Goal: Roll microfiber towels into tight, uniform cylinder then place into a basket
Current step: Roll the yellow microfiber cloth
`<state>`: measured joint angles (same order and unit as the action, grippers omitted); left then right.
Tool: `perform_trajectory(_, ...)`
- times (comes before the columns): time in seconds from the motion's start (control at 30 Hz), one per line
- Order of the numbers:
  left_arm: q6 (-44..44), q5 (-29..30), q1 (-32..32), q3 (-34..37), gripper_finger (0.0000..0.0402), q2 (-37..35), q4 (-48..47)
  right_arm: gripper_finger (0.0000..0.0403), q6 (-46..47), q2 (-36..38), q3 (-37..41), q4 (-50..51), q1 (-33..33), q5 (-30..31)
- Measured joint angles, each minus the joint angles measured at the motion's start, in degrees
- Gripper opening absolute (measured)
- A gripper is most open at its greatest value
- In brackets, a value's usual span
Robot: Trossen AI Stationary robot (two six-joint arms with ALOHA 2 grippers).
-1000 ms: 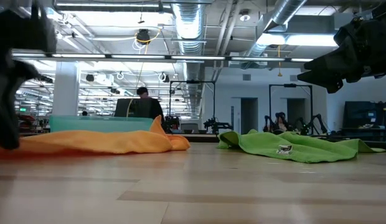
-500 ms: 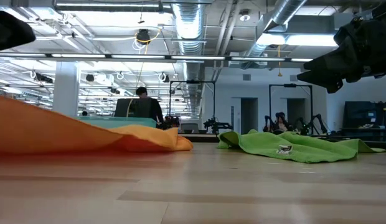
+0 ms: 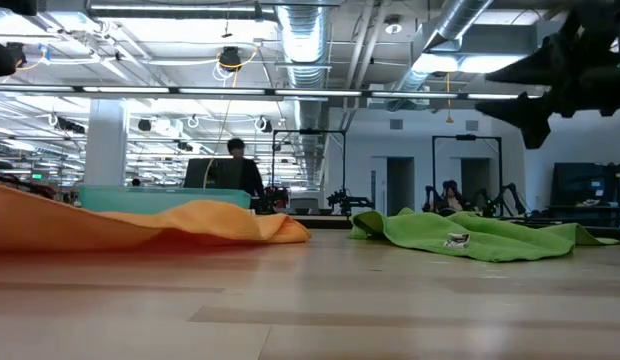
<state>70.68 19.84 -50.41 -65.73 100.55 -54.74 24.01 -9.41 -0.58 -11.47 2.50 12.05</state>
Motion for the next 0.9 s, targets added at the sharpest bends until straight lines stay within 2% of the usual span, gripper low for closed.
perform_trajectory(0.3, 5.01, -2.12, 0.00, -0.02, 0.0004, -0.02, -4.06, 0.0260, 0.00, -0.02, -0.01, -11.01, 1.43, 0.00)
perform_trajectory(0.47, 7.45, -2.15, 0.00, -0.02, 0.0004, -0.04, -7.94, 0.0260, -1.71, -2.91, -0.13, -15.53, 3.21, 0.00)
perform_trajectory(0.63, 8.55, -2.15, 0.00, -0.02, 0.0004, -0.04, -10.66, 0.0260, -3.27, -8.12, -3.42, -16.88, 3.88, -0.02)
perform_trajectory(0.9, 9.14, -2.15, 0.00, -0.02, 0.0004, -0.04, -10.79, 0.0260, -15.39, -19.12, -10.96, -16.92, 3.70, -0.02)
